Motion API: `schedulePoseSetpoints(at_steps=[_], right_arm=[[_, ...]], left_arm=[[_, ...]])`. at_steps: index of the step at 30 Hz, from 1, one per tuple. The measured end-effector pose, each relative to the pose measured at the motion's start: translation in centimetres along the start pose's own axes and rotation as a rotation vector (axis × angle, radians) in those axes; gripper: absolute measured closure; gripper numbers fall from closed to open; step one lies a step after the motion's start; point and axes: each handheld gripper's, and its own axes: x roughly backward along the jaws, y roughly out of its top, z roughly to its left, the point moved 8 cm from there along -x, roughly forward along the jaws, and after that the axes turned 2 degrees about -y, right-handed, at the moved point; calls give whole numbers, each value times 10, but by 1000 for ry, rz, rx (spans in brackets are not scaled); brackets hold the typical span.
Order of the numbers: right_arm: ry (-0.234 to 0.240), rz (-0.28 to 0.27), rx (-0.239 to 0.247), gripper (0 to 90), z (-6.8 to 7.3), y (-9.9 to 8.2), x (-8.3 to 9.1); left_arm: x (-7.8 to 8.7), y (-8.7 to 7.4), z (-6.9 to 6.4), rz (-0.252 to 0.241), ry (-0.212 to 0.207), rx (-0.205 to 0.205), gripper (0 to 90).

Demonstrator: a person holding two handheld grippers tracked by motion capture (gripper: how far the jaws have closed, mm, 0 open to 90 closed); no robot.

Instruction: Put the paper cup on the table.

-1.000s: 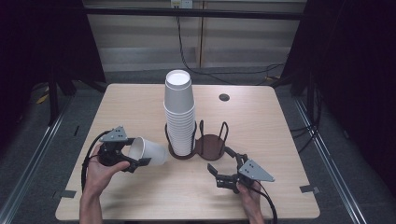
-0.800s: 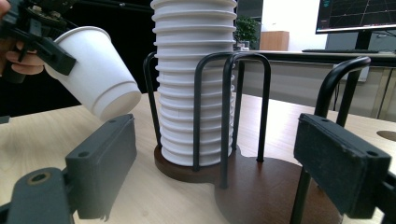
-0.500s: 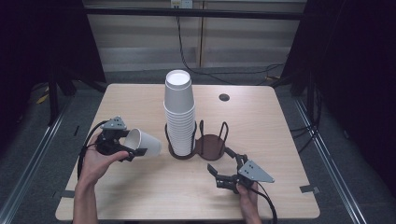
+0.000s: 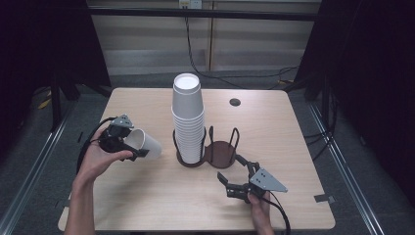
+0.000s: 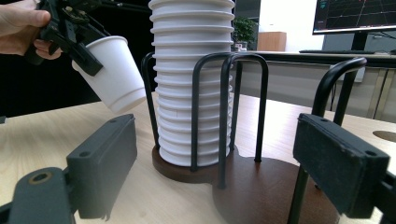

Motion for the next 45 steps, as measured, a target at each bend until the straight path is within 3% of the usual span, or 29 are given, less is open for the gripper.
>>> schedulePoseSetpoints(at_steps=[4, 11, 18, 21, 22, 24, 26, 29, 35, 40, 43, 45], right_arm=[[2, 0, 1, 132, 0, 0, 0], [5, 0, 3, 131, 1, 0, 0], [5, -3, 5, 133, 1, 0, 0], [6, -3, 6, 133, 1, 0, 0], [6, -3, 5, 133, 1, 0, 0], [2, 0, 0, 131, 0, 0, 0], [1, 1, -1, 131, 0, 0, 0], [0, -2, 2, 132, 0, 0, 0], [-2, 1, -1, 132, 0, 0, 0], [-3, -1, 1, 132, 0, 0, 0], [-3, -1, 0, 132, 0, 0, 0], [-3, -1, 0, 132, 0, 0, 0]], left_arm=[[-3, 3, 5, 26, -4, 5, 75], [-10, 3, 11, 114, 2, 7, 71], [-21, 4, 15, 218, 39, -14, 65], [-24, 7, 16, 220, 55, -18, 62], [-25, 9, 15, 203, 70, 3, 61], [-26, 11, 17, 234, 103, -35, 59], [-31, 12, 16, 239, 88, -11, 59], [-38, 9, 18, 286, 93, -29, 57], [-44, 12, 17, 262, 101, -29, 47], [-48, 9, 17, 211, 73, 10, 39], [-52, 6, 19, 206, 72, 30, 35], [-55, 3, 19, 231, 81, 27, 48]])
